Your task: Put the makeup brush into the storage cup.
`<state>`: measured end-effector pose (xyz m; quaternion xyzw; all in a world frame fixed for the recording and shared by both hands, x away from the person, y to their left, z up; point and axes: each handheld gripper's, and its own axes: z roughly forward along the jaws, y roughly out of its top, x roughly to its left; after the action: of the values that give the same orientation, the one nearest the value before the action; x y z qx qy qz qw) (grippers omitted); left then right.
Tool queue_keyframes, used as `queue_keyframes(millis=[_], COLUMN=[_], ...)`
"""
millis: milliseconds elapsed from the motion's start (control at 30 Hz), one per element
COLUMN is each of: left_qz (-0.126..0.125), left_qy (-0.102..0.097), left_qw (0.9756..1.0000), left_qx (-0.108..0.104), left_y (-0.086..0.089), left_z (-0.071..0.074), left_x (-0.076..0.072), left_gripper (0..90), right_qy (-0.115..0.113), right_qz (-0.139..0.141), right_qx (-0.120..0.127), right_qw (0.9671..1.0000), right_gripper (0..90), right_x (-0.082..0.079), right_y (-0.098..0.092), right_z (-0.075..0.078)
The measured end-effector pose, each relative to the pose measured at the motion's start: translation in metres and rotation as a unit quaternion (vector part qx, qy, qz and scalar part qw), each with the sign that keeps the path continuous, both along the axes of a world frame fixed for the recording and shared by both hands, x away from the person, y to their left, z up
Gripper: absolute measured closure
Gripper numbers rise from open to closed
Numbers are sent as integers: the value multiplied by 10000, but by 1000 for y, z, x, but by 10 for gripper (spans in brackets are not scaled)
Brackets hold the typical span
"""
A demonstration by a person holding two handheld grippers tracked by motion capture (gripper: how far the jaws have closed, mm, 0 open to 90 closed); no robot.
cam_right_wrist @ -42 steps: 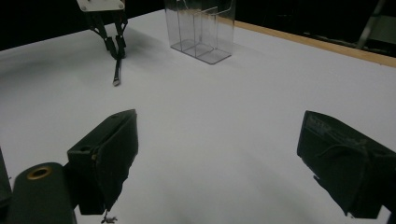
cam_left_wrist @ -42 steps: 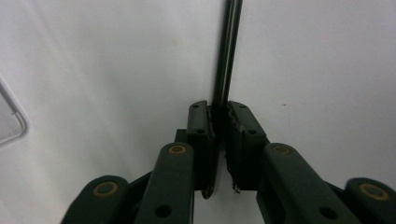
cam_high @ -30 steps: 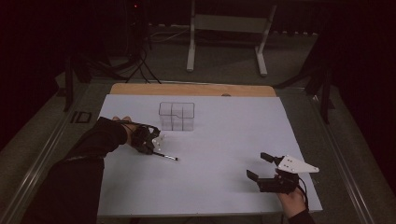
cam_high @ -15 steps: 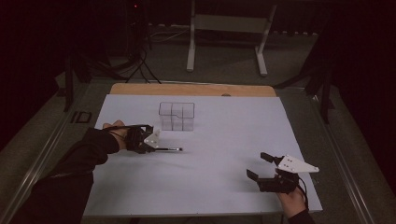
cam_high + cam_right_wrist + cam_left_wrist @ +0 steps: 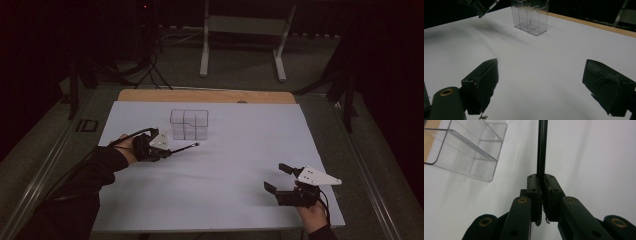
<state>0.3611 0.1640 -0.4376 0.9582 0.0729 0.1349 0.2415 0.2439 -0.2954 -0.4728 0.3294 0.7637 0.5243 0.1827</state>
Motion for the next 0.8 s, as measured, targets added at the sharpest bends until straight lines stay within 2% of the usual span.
queue_keyframes(millis=[33,67,100,133,167,200,233,333,367,400,433,500,533,567,600,633,667,700,733,767,800], left_qz=[47,82,146,146,325,325,443,547,667,667,683,783,783,851,851,922,922,1032,1032,1114,1150], left_qy=[-70,-56,-85,-85,-107,-107,-115,-134,-247,-247,-223,-294,-294,-338,-338,-345,-345,-370,-370,-402,-436], left_qw=[10000,9999,9996,9996,9987,9987,9975,9963,9948,9948,9939,9922,9922,9904,9904,9884,9884,9858,9858,9836,9825], left_qx=[-44,-62,-227,-227,-374,-374,-543,-646,-726,-726,-837,-923,-923,-1032,-1032,-1154,-1154,-1275,-1275,-1361,-1396], left_y=[-2,-2,-4,-4,-5,-5,-7,-8,-10,-10,-10,-12,-12,-13,-13,-14,-14,-15,-15,-16,-16], left_z=[-1,-1,-1,-1,0,0,1,3,4,4,4,5,5,6,6,6,6,6,6,6,7], left_x=[-2,-3,-5,-5,-5,-5,-6,-7,-8,-8,-8,-9,-9,-10,-10,-11,-11,-12,-12,-12,-13], left_gripper=[852,852,854,854,854,854,854,854,854,854,854,854,854,854,854,854,854,854,854,854,854], right_qy=[0,-1,4,4,9,9,11,8,11,11,13,12,12,10,10,13,13,8,8,8,9], right_qz=[-1,-2,-4,-4,-4,-4,-4,-3,2,2,3,4,4,5,5,7,7,11,11,13,16], right_qx=[3,1,6,6,14,14,21,16,26,26,29,28,28,29,29,31,31,29,29,29,23], right_qw=[10000,10000,10000,10000,10000,10000,10000,10000,10000,10000,10000,10000,10000,10000,10000,10000,10000,10000,10000,10000,10000], right_gripper=[135,135,135,135,134,134,134,134,134,134,134,134,134,134,134,133,133,133,133,133,133], right_x=[0,0,0,0,0,0,0,0,0,0,0,0,0,0,0,0,0,0,0,0,0], right_y=[0,0,0,0,0,0,0,0,0,0,0,0,0,0,0,0,0,0,0,0,0], right_z=[0,0,0,0,0,0,0,0,0,0,0,0,0,1,1,1,1,1,1,1,1])
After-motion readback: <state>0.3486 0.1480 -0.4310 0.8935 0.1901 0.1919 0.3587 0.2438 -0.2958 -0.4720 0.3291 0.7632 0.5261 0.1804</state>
